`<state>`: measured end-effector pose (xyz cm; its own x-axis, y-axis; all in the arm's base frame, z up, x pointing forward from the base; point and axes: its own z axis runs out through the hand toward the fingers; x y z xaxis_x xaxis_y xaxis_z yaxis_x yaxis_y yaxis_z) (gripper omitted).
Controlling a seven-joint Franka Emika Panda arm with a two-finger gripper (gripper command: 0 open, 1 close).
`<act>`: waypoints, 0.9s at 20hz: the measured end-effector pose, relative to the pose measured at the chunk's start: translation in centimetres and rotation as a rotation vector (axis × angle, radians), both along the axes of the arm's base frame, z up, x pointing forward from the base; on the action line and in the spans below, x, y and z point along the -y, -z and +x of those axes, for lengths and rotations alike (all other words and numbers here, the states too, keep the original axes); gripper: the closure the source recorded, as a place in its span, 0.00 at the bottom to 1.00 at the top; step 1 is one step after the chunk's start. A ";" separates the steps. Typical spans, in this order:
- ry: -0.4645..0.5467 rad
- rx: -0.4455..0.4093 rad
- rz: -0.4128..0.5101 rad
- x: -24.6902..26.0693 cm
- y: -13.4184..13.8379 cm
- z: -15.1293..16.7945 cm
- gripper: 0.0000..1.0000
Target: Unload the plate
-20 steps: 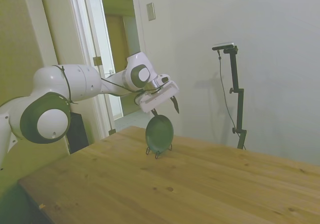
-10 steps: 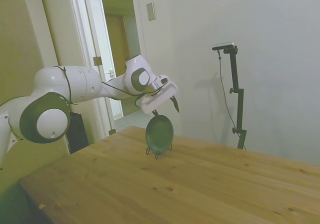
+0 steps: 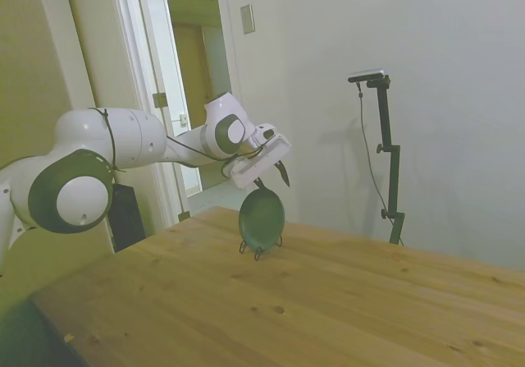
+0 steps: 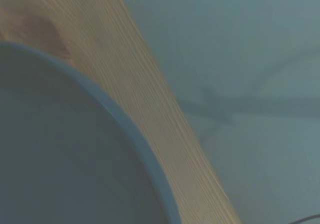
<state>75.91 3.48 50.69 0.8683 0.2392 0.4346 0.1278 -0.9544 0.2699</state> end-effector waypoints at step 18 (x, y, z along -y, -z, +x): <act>-0.012 -0.005 -0.014 -0.5 0.2 -0.8 1.00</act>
